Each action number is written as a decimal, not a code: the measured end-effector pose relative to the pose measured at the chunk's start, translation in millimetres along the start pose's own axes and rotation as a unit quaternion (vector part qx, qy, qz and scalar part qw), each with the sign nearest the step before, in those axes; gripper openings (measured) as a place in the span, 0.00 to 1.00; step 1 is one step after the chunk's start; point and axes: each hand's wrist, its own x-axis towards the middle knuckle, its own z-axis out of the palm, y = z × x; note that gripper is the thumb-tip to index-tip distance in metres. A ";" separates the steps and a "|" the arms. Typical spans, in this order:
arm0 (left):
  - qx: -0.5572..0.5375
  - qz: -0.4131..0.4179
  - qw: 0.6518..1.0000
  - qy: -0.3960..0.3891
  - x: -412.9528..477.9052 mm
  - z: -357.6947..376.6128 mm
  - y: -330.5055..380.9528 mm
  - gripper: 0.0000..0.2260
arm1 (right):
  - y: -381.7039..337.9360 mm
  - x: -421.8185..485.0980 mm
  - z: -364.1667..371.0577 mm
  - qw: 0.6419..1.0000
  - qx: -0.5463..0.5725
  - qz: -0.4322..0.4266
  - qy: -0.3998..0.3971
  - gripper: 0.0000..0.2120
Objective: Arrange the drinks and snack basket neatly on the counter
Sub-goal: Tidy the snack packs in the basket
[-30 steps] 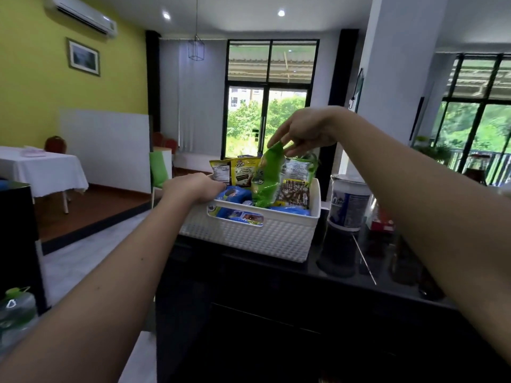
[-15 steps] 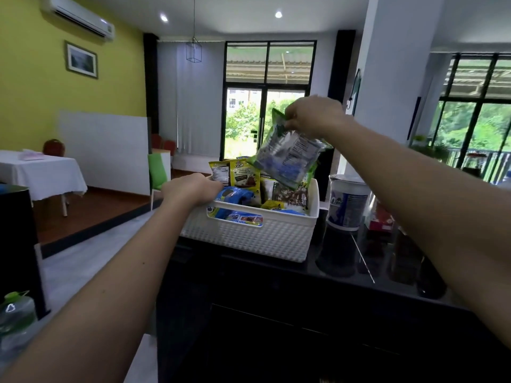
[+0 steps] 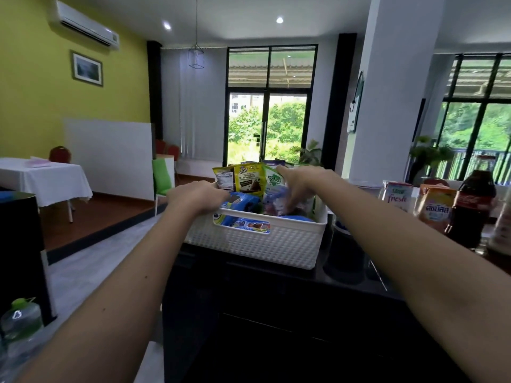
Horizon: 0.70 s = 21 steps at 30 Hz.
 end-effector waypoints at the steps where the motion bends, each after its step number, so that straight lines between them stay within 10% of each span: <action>1: -0.005 0.000 1.000 -0.013 0.1 -0.3 -0.1 0.35 | 3.4 2.8 3.7 1.000 -0.006 0.007 0.021 0.56; 10: -0.006 -0.023 0.999 -0.029 0.6 -5.6 3.3 0.33 | 14.6 23.0 4.3 0.997 -0.012 0.062 0.040 0.58; 16: 0.016 -0.037 0.999 -0.008 1.8 -2.2 3.5 0.33 | -15.1 20.9 -8.6 0.950 -0.150 -0.165 0.220 0.39; 21: 0.000 -0.030 1.000 -0.005 1.6 0.0 2.4 0.36 | -27.9 43.4 1.2 0.880 -0.374 -0.231 0.179 0.30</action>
